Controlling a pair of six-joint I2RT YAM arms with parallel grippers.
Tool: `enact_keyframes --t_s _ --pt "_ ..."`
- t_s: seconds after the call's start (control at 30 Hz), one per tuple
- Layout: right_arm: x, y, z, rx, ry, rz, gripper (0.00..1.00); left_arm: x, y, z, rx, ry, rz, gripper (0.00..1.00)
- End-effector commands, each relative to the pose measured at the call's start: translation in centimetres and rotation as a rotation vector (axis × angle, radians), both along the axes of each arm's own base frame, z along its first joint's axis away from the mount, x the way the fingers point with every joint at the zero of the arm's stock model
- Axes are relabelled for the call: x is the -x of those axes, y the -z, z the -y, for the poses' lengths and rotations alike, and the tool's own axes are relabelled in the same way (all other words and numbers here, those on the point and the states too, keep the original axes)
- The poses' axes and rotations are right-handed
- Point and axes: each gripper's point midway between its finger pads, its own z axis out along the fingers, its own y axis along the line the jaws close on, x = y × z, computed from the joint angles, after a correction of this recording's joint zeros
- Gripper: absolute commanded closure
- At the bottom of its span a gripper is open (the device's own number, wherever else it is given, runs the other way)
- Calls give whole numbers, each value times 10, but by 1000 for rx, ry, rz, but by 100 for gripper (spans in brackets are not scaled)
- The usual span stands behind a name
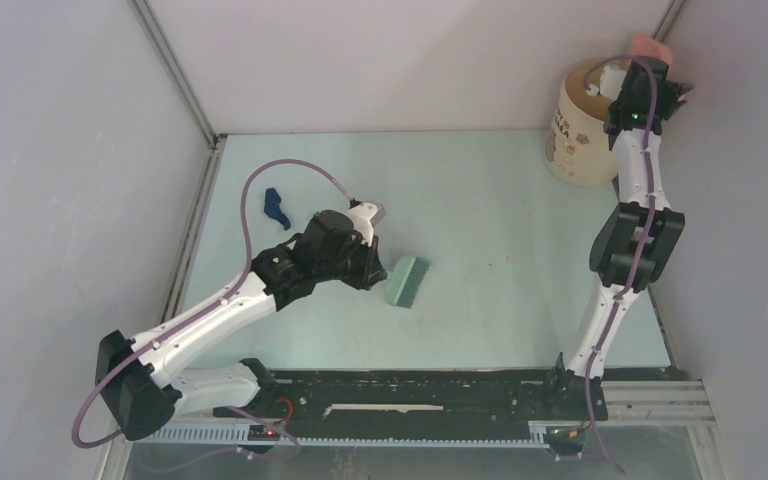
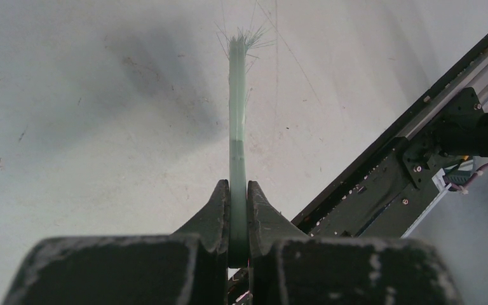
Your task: Sweep away the paper scraps from the table
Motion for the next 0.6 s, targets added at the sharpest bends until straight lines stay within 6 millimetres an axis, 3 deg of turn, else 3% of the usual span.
enact_keyframes --t_s 0.0,0.37,0.57 --pt "12 -97 -7 429 -20 34 100 1 -18 8 40 34 34 94" --pt "36 -100 2 387 14 53 100 4 -18 1 27 25 53 94" --pt "62 -106 -1 220 -3 133 100 -7 -28 -16 -52 -16 125 94"
